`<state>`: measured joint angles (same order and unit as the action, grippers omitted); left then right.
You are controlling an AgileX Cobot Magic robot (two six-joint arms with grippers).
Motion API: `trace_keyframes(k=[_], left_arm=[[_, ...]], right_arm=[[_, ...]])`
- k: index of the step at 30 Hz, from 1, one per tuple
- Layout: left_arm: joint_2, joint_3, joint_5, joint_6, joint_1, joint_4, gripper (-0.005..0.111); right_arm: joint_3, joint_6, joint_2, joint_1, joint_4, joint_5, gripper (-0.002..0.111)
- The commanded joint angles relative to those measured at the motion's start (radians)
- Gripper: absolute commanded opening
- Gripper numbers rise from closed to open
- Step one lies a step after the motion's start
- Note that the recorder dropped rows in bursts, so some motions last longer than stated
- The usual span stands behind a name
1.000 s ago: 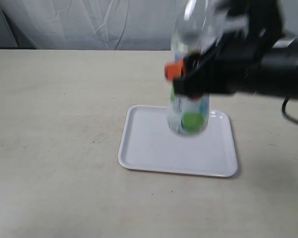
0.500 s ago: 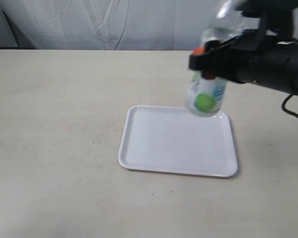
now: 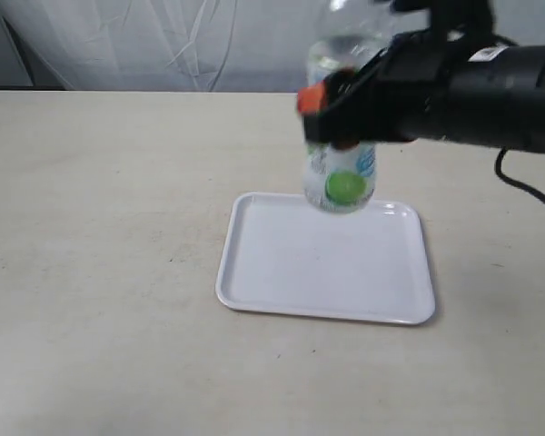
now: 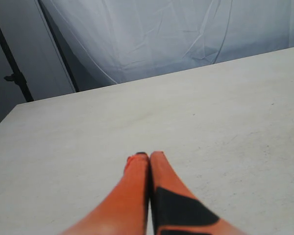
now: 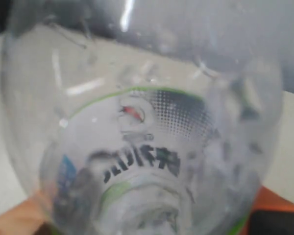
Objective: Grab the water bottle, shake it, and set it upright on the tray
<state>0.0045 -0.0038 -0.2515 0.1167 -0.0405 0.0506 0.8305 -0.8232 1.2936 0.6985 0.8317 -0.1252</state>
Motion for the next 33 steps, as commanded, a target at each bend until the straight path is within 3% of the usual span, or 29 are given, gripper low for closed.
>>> trace_keyframes(k=[1,3,6,10,18,27,33], left_arm=[[-0.005,0.004,0.013,-0.004,-0.002,-0.004,0.0],[-0.005,0.004,0.013,-0.004,-0.002,-0.004,0.0],[-0.005,0.004,0.013,-0.004,-0.002,-0.004,0.0],[-0.005,0.004,0.013,-0.004,-0.002,-0.004,0.0],[-0.005,0.004,0.013,-0.004,-0.002,-0.004,0.0],[-0.005,0.004,0.013,-0.004,-0.002,-0.004,0.0],[-0.005,0.004,0.013,-0.004,-0.002,-0.004,0.0]], right_arm=[[-0.018,0.273,-0.016,-0.061,-0.201,0.137,-0.001],[-0.01,0.378,-0.02,-0.081,-0.159,0.161,-0.001],[0.078,0.298,-0.055,-0.079,-0.274,0.038,-0.001],[0.139,0.301,-0.111,-0.079,-0.237,-0.042,-0.001],[-0.084,0.299,0.087,-0.079,-0.229,-0.083,-0.001],[0.112,0.299,-0.158,-0.079,-0.246,-0.047,-0.001],[0.016,0.299,-0.126,-0.079,-0.253,-0.078,-0.001]])
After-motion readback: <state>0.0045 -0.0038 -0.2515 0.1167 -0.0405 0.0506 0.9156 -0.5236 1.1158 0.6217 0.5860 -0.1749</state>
